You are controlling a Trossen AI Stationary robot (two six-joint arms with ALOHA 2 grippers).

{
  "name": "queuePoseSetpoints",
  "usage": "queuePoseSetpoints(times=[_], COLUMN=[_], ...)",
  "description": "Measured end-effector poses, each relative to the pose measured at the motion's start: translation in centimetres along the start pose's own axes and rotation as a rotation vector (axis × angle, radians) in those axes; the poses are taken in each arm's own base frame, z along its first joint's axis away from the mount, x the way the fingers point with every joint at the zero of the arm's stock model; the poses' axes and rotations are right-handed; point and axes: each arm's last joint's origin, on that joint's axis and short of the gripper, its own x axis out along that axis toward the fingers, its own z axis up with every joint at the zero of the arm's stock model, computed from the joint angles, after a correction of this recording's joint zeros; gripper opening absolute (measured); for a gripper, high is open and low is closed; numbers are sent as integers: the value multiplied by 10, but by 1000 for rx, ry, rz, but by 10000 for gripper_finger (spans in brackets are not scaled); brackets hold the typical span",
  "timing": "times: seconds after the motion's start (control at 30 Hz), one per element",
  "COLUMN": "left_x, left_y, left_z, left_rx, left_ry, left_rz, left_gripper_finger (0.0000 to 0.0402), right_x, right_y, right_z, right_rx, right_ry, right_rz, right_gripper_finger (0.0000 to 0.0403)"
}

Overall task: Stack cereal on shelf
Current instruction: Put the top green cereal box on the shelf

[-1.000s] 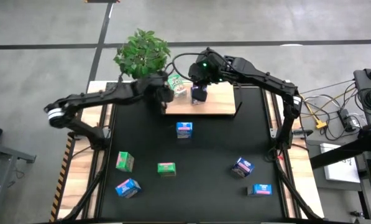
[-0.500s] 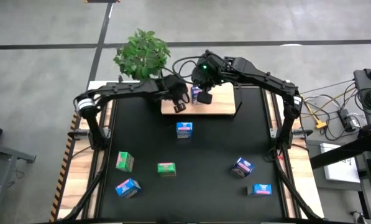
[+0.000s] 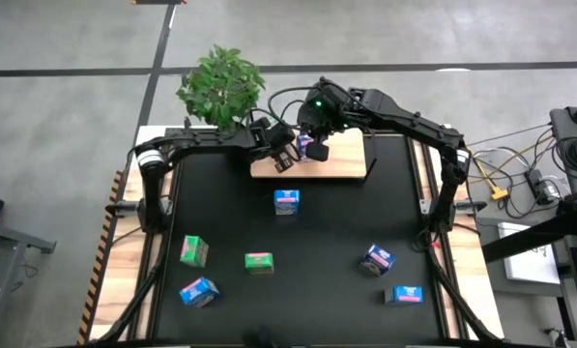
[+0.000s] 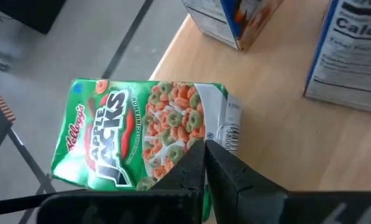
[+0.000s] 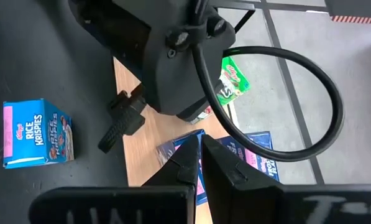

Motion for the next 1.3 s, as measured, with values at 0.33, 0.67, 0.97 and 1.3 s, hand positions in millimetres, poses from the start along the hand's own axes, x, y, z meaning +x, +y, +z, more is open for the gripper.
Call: queuePoseSetpoints(times=[0.33, 0.67, 0.97, 1.3], left_x=[-6, -40, -69, -33], left_y=[-17, -32, -18, 8], left_z=[-11, -10, -1, -1], left_rx=[42, 64, 127, 110], left_ry=[80, 76, -17, -87], left_rz=[-239, -379, -327, -136], left_gripper_finger=[0, 0, 0, 0], right_x=[0, 0, 0, 0], right_y=[0, 0, 0, 0], right_z=[0, 0, 1, -1], right_rx=[6, 11, 10, 7], right_ry=[0, 0, -6, 6], right_rz=[1, 3, 4, 1], right_gripper_finger=[9, 9, 9, 9])
